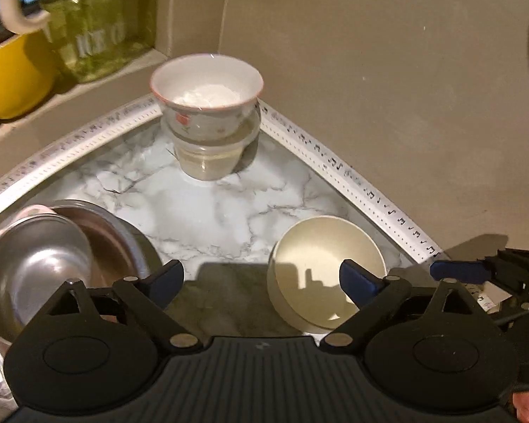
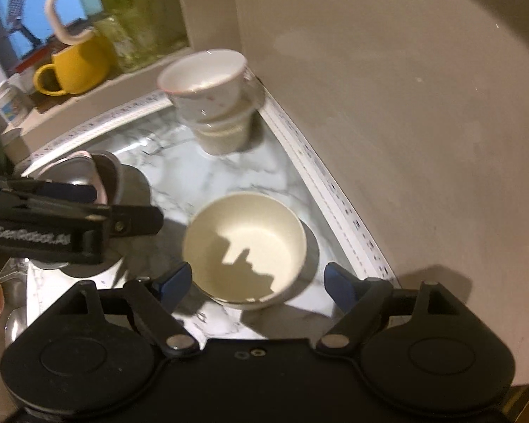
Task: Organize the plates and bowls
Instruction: 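Move both grippers to the rim of the cream bowl, then close both grippers on the cream bowl's rim, then lift the cream bowl with both grippers and lower it into the pink pot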
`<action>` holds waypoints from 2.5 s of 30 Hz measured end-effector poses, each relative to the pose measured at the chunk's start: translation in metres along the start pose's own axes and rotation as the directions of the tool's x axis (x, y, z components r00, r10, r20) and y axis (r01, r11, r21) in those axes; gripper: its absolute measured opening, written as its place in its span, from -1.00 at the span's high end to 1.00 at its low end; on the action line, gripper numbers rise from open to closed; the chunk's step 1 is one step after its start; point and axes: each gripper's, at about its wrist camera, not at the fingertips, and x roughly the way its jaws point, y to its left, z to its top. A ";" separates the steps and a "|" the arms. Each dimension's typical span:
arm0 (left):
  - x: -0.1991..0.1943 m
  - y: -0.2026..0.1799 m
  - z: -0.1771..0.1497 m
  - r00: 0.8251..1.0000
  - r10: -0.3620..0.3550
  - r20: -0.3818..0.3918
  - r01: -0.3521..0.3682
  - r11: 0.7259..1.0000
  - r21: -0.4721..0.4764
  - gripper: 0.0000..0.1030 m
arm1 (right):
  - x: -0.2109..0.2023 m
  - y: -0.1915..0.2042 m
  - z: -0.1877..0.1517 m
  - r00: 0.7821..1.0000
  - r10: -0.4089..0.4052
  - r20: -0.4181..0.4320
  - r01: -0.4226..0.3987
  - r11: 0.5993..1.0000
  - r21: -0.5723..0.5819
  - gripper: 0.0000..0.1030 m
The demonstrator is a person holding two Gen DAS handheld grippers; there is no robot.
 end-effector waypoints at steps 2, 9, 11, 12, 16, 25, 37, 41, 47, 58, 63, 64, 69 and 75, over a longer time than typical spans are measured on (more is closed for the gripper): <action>0.008 -0.002 0.000 1.000 0.027 -0.004 -0.027 1.000 -0.005 -0.86 | 0.006 -0.004 -0.003 1.000 -0.006 -0.013 0.006 1.000 0.019 -0.54; 0.029 -0.008 -0.001 0.998 0.054 -0.027 -0.054 0.998 0.016 -0.84 | 0.029 -0.012 -0.005 0.998 -0.031 -0.051 0.035 0.997 0.074 -0.34; 0.034 -0.009 0.000 0.997 0.061 -0.038 -0.061 0.998 0.018 -0.82 | 0.034 -0.014 -0.003 0.997 -0.041 -0.060 0.046 0.995 0.092 -0.25; 0.036 -0.010 0.000 0.997 0.057 -0.044 -0.056 0.998 0.018 -0.74 | 0.035 -0.016 -0.003 0.997 -0.043 -0.065 0.049 0.994 0.100 -0.22; 0.043 -0.014 0.004 0.996 0.038 -0.077 -0.037 0.999 0.020 -0.31 | 0.040 -0.017 -0.002 0.995 -0.051 -0.081 0.060 0.992 0.108 -0.03; 0.056 -0.019 0.000 0.992 0.031 -0.119 -0.027 0.999 0.035 0.28 | 0.051 -0.015 0.000 0.992 -0.067 -0.104 0.078 0.992 0.097 0.38; 0.056 -0.020 -0.006 0.992 0.036 -0.124 -0.030 0.998 0.047 0.78 | 0.052 -0.013 0.001 0.991 -0.094 -0.097 0.103 0.991 0.083 0.75; 0.051 -0.025 -0.009 0.993 0.037 -0.116 -0.028 0.997 0.078 0.78 | 0.049 -0.009 0.000 0.990 -0.113 -0.080 0.118 0.991 0.063 0.78; 0.032 -0.028 -0.007 0.995 0.051 -0.085 -0.043 0.994 0.099 0.78 | 0.038 -0.006 0.001 0.991 -0.124 -0.053 0.126 0.991 0.039 0.80; -0.022 -0.006 0.005 0.994 0.111 -0.017 -0.108 0.989 0.100 0.78 | 0.009 0.019 0.018 0.997 -0.069 0.017 0.069 0.998 -0.006 0.80; -0.043 0.014 0.007 0.989 0.145 0.003 -0.145 0.985 0.090 0.78 | 0.001 0.041 0.026 0.999 -0.033 0.039 0.034 0.998 -0.043 0.80; -0.048 0.018 0.007 0.988 0.154 0.008 -0.154 0.984 0.091 0.78 | 0.000 0.046 0.028 0.999 -0.025 0.043 0.027 0.998 -0.053 0.80; -0.072 0.042 0.009 0.980 0.197 0.031 -0.198 0.978 0.064 0.78 | -0.007 0.070 0.040 0.998 0.018 0.062 -0.013 0.996 -0.083 0.80; -0.094 0.073 0.005 0.967 0.250 0.046 -0.252 0.967 0.030 0.78 | -0.009 0.105 0.052 0.995 0.066 0.075 -0.055 0.990 -0.129 0.80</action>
